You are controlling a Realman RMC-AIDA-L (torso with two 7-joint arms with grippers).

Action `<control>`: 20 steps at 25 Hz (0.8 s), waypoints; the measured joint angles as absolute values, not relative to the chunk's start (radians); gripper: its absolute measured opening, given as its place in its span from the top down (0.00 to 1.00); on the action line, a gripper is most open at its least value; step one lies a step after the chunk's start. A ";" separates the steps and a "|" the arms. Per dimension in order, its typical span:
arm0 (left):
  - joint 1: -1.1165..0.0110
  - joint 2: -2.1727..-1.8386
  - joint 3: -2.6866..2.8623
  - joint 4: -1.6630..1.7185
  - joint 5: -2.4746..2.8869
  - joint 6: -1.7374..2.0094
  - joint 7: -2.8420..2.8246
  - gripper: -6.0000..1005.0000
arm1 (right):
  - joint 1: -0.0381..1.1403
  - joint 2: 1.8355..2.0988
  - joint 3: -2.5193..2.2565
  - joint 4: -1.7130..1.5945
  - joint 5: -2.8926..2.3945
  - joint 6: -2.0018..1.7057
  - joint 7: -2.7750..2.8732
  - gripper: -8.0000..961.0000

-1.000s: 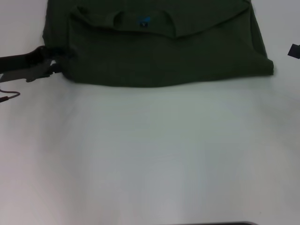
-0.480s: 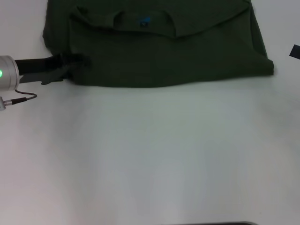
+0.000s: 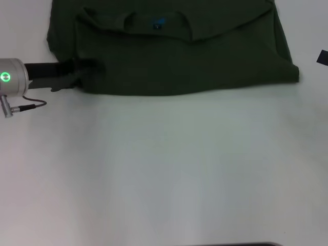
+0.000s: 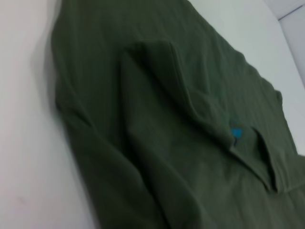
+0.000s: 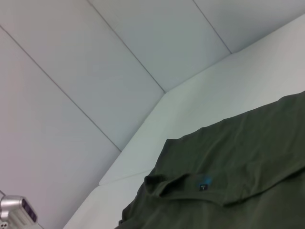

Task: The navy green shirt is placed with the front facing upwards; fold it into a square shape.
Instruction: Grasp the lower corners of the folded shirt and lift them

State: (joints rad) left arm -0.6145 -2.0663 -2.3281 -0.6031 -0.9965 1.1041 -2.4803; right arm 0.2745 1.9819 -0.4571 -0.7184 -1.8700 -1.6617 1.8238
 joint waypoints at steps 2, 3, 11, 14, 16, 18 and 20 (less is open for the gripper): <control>-0.622 -2.061 -2.304 -0.602 -0.987 1.113 -2.498 0.28 | 0.275 1.980 -0.457 -0.714 -1.870 -1.664 1.824 0.19; -0.627 -2.056 -2.282 -0.605 -0.981 1.119 -2.512 0.30 | 0.275 1.979 -0.457 -0.713 -1.870 -1.664 1.824 0.19; -0.632 -2.049 -2.262 -0.615 -0.974 1.128 -2.548 0.50 | 0.275 1.974 -0.459 -0.713 -1.870 -1.667 1.830 0.19; -0.624 -2.045 -2.267 -0.625 -0.972 1.134 -2.567 0.58 | 0.274 1.970 -0.462 -0.713 -1.870 -1.668 1.835 0.19; -0.621 -2.040 -2.270 -0.626 -0.972 1.139 -2.580 0.65 | 0.275 1.967 -0.463 -0.714 -1.874 -1.668 1.841 0.19; -0.620 -2.036 -2.271 -0.626 -0.971 1.145 -2.587 0.72 | 0.280 1.962 -0.461 -0.718 -1.896 -1.665 1.861 0.19; -0.621 -2.028 -2.271 -0.626 -0.971 1.164 -2.588 0.80 | 0.293 1.948 -0.458 -0.725 -1.946 -1.651 1.903 0.19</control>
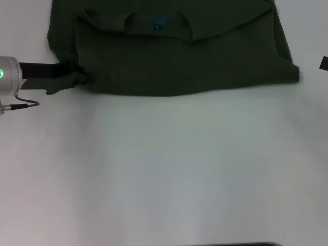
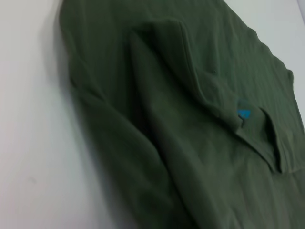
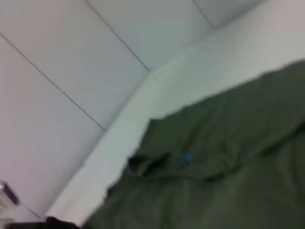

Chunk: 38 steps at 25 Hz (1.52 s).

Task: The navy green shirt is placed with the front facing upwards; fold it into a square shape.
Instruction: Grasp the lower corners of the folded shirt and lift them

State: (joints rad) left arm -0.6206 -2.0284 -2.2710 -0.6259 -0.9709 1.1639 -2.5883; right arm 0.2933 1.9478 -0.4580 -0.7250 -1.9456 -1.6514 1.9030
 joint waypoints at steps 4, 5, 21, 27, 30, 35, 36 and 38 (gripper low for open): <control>-0.624 -2.002 -2.271 -0.626 -0.970 1.215 -2.589 0.92 | 0.335 1.899 -0.458 -0.727 -2.053 -1.616 2.002 0.19; -0.624 -1.995 -2.271 -0.626 -0.970 1.225 -2.589 0.95 | 0.349 1.887 -0.458 -0.727 -2.077 -1.606 2.022 0.19; -0.617 -1.963 -2.270 -0.621 -0.966 1.263 -2.582 0.98 | 0.591 1.879 -0.484 -0.721 -2.419 -1.475 2.295 0.19; -0.623 -1.962 -2.270 -0.623 -0.966 1.266 -2.585 0.98 | 0.627 1.901 -0.590 -0.716 -2.445 -1.417 2.347 0.19; -0.626 -1.961 -2.270 -0.624 -0.968 1.264 -2.586 0.98 | 0.635 1.909 -0.634 -0.714 -2.458 -1.390 2.371 0.19; -0.633 -1.965 -2.270 -0.624 -0.968 1.258 -2.587 0.98 | 0.645 1.919 -0.657 -0.710 -2.470 -1.361 2.387 0.19; -0.634 -1.965 -2.270 -0.624 -0.968 1.257 -2.587 0.98 | 0.646 1.921 -0.658 -0.706 -2.470 -1.354 2.387 0.19; -0.637 -1.966 -2.270 -0.624 -0.967 1.257 -2.587 0.98 | 0.651 1.924 -0.665 -0.686 -2.471 -1.334 2.387 0.19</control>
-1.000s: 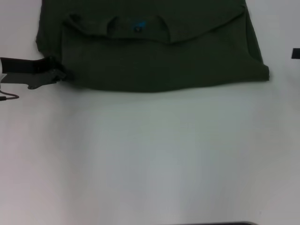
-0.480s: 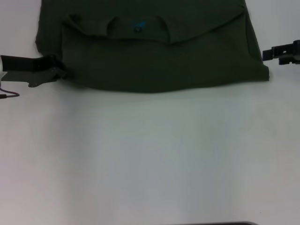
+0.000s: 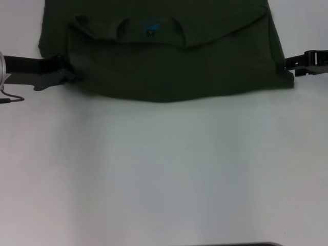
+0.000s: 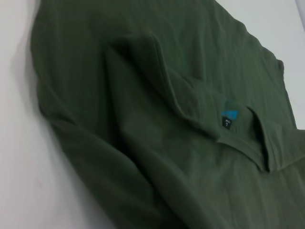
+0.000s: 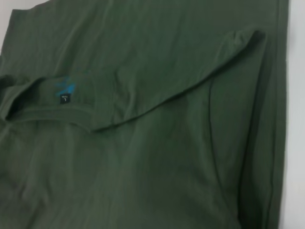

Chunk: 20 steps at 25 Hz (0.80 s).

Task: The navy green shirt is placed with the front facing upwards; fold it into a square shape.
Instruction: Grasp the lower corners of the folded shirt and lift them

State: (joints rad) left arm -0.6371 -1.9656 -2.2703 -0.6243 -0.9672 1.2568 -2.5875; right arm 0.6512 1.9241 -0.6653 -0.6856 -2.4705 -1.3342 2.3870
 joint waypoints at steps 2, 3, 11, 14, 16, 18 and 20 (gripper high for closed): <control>-0.639 -1.967 -2.270 -0.624 -0.967 1.257 -2.588 0.98 | 0.660 1.925 -0.679 -0.648 -2.471 -1.300 2.387 0.19; -0.639 -1.967 -2.270 -0.624 -0.967 1.257 -2.588 0.98 | 0.660 1.925 -0.679 -0.648 -2.471 -1.300 2.387 0.19; -0.641 -1.967 -2.270 -0.624 -0.967 1.252 -2.589 0.98 | 0.675 1.930 -0.685 -0.598 -2.465 -1.264 2.387 0.19; -0.641 -1.967 -2.270 -0.624 -0.966 1.249 -2.589 0.98 | 0.686 1.933 -0.685 -0.586 -2.465 -1.264 2.384 0.19; -0.641 -1.968 -2.270 -0.624 -0.966 1.249 -2.589 0.98 | 0.692 1.935 -0.686 -0.581 -2.467 -1.269 2.382 0.19; -0.642 -1.969 -2.269 -0.624 -0.966 1.249 -2.589 0.98 | 0.695 1.936 -0.691 -0.581 -2.468 -1.284 2.382 0.19; -0.643 -1.969 -2.269 -0.624 -0.967 1.249 -2.589 0.98 | 0.696 1.936 -0.695 -0.588 -2.468 -1.301 2.377 0.22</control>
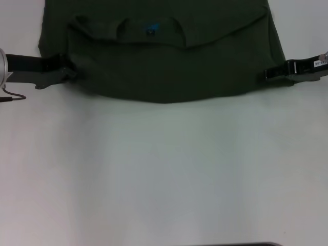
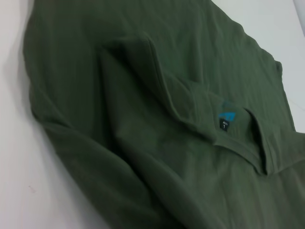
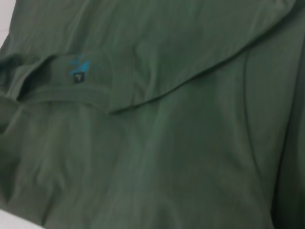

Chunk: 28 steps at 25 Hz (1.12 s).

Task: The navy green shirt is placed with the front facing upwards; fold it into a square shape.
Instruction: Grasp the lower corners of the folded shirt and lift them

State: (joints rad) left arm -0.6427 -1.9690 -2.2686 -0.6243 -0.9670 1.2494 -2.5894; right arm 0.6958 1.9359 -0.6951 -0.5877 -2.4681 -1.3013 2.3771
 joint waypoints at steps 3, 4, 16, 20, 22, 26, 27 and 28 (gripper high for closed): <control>-0.645 -1.973 -2.269 -0.624 -0.967 1.248 -2.589 0.98 | 0.695 1.933 -0.694 -0.600 -2.465 -1.322 2.374 0.26; -0.647 -1.974 -2.269 -0.624 -0.967 1.247 -2.589 0.98 | 0.692 1.933 -0.692 -0.607 -2.464 -1.326 2.375 0.28; -0.651 -1.976 -2.269 -0.624 -0.965 1.262 -2.589 0.98 | 0.672 1.923 -0.685 -0.647 -2.462 -1.381 2.386 0.65; -0.652 -1.969 -2.269 -0.625 -0.965 1.287 -2.589 0.98 | 0.669 1.914 -0.684 -0.655 -2.461 -1.399 2.388 0.82; -0.649 -1.965 -2.267 -0.635 -0.966 1.310 -2.588 0.98 | 0.666 1.912 -0.684 -0.668 -2.461 -1.413 2.389 0.88; -0.645 -1.950 -2.261 -0.657 -0.962 1.391 -2.581 0.98 | 0.661 1.897 -0.688 -0.696 -2.468 -1.482 2.390 0.91; -0.644 -1.943 -2.261 -0.662 -0.959 1.419 -2.580 0.98 | 0.661 1.890 -0.690 -0.698 -2.472 -1.506 2.390 0.91; -0.642 -1.938 -2.261 -0.668 -0.955 1.451 -2.579 0.98 | 0.661 1.883 -0.692 -0.699 -2.478 -1.532 2.390 0.91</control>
State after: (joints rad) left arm -0.6419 -1.9384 -2.2607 -0.6682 -0.9550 1.4512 -2.5795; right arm 0.6607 1.8832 -0.6922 -0.6990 -2.4779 -1.5322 2.3902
